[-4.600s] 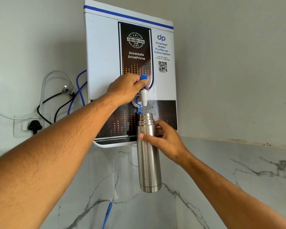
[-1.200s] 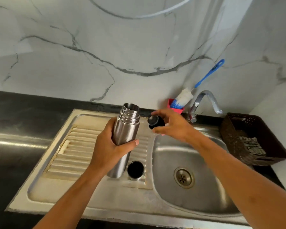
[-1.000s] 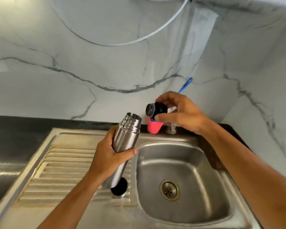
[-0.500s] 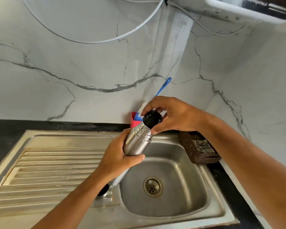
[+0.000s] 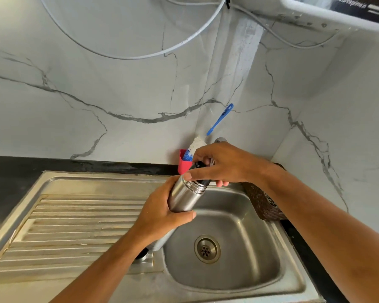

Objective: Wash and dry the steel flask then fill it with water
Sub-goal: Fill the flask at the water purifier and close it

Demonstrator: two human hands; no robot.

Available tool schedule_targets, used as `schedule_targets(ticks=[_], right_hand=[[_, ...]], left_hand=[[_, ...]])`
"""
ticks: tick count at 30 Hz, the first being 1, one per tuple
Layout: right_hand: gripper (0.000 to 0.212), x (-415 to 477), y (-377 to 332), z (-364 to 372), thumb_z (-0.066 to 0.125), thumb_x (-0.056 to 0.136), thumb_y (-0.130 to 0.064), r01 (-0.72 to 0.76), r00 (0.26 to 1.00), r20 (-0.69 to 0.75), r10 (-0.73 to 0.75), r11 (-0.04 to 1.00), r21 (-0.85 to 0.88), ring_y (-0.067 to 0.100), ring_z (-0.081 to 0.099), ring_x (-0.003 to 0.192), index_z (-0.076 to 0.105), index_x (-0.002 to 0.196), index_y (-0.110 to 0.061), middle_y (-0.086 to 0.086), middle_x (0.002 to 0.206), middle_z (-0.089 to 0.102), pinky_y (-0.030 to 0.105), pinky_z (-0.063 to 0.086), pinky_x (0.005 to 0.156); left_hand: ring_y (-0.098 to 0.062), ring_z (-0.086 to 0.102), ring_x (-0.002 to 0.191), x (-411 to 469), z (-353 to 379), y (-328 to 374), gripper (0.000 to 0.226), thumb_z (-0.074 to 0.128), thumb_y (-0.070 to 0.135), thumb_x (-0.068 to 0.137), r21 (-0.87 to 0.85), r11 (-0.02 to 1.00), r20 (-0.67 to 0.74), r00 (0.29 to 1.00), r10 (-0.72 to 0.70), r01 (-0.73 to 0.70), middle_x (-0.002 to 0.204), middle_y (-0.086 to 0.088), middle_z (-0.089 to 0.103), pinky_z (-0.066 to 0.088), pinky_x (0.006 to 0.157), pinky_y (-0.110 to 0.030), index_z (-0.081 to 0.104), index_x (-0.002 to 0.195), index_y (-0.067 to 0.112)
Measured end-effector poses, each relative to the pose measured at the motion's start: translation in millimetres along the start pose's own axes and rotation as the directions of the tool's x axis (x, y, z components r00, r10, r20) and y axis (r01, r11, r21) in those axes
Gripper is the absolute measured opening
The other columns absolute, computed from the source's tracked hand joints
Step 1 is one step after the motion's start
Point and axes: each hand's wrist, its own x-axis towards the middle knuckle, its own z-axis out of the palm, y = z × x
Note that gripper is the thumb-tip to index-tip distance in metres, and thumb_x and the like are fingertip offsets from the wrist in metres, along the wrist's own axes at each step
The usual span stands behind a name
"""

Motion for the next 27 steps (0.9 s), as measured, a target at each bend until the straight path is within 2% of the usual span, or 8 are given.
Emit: schedule_targets(ticks=[3, 7, 11, 14, 17, 19, 22, 27], right_hand=[[0.044, -3, 4, -1, 0.084, 0.088, -0.027, 0.074, 0.99, 0.099, -0.098, 0.973, 0.221, 0.018, 0.073, 0.094, 0.067, 0.128, -0.028, -0.006, 0.116, 0.07, 0.037, 0.065, 0.075], [0.048, 2, 7, -2, 0.082, 0.085, -0.001, 0.145, 0.982, 0.076, -0.171, 0.951, 0.273, 0.001, 0.069, 0.096, 0.07, 0.128, -0.018, -0.003, 0.12, 0.07, 0.019, 0.054, 0.08], [0.05, 5, 8, -3, 0.084, 0.083, -0.003, 0.173, 0.98, 0.052, -0.19, 0.958, 0.227, 0.004, 0.068, 0.096, 0.07, 0.128, -0.021, -0.003, 0.122, 0.068, 0.021, 0.056, 0.08], [0.054, 5, 4, -5, 0.084, 0.088, -0.034, 0.078, 0.99, 0.098, -0.1, 0.975, 0.206, 0.015, 0.073, 0.089, 0.061, 0.136, -0.033, -0.007, 0.125, 0.066, 0.036, 0.064, 0.073], [0.042, 9, -4, -5, 0.066, 0.097, -0.054, -0.057, 0.995, 0.088, 0.047, 0.992, 0.115, 0.021, 0.074, 0.07, 0.061, 0.126, -0.023, 0.002, 0.102, 0.069, 0.036, 0.062, 0.055], [0.034, 13, -3, -3, 0.063, 0.1, -0.05, -0.014, 0.999, 0.046, 0.01, 0.996, 0.093, 0.019, 0.069, 0.061, 0.064, 0.113, -0.019, 0.004, 0.089, 0.07, 0.036, 0.059, 0.052], [0.028, 17, 4, -6, 0.074, 0.096, -0.035, 0.028, 0.997, 0.068, -0.04, 0.985, 0.168, 0.013, 0.067, 0.069, 0.067, 0.12, -0.022, 0.0, 0.095, 0.072, 0.033, 0.058, 0.057], [0.054, 16, 11, -8, 0.077, 0.083, 0.0, 0.095, 0.985, 0.128, -0.118, 0.981, 0.169, 0.006, 0.068, 0.091, 0.067, 0.125, -0.031, -0.021, 0.108, 0.068, 0.021, 0.055, 0.073]], left_hand=[[-0.007, 0.07, 0.09, 2, -7, -1, 0.072, 0.093, 0.014, 0.071, -0.026, 0.999, -0.011, 1.0, -0.028, 0.028, 0.101, 0.02, 0.071, 0.05, 0.07, -0.013, 0.057, 0.126, 0.043], [-0.006, 0.07, 0.088, 8, -15, -2, 0.072, 0.094, 0.015, 0.07, 0.0, 1.0, 0.021, 1.0, -0.021, 0.021, 0.101, 0.021, 0.071, 0.048, 0.069, -0.011, 0.058, 0.125, 0.042], [-0.008, 0.07, 0.087, 14, -18, -3, 0.07, 0.094, 0.014, 0.07, 0.006, 1.0, 0.041, 0.999, -0.013, 0.012, 0.1, 0.019, 0.071, 0.05, 0.068, -0.014, 0.057, 0.122, 0.044], [-0.008, 0.07, 0.086, 18, -20, -5, 0.07, 0.093, 0.016, 0.071, 0.014, 1.0, 0.036, 0.999, -0.014, 0.014, 0.099, 0.02, 0.07, 0.052, 0.068, -0.016, 0.057, 0.123, 0.044], [-0.007, 0.069, 0.088, 23, -22, -7, 0.068, 0.093, 0.018, 0.071, 0.027, 1.0, 0.031, 0.999, -0.009, 0.008, 0.101, 0.021, 0.069, 0.05, 0.069, -0.013, 0.057, 0.124, 0.042], [-0.007, 0.069, 0.087, 25, -23, -8, 0.068, 0.094, 0.019, 0.07, 0.036, 0.999, 0.038, 0.999, -0.009, 0.007, 0.101, 0.022, 0.069, 0.05, 0.069, -0.013, 0.057, 0.122, 0.044], [-0.007, 0.069, 0.086, 27, -25, -12, 0.07, 0.094, 0.021, 0.069, 0.057, 0.998, 0.054, 0.999, -0.005, 0.002, 0.098, 0.022, 0.069, 0.049, 0.067, -0.014, 0.056, 0.122, 0.046], [-0.008, 0.069, 0.084, 30, -27, -14, 0.067, 0.094, 0.023, 0.069, 0.07, 0.997, 0.106, 0.994, -0.014, 0.006, 0.097, 0.021, 0.069, 0.05, 0.067, -0.016, 0.057, 0.121, 0.046]])
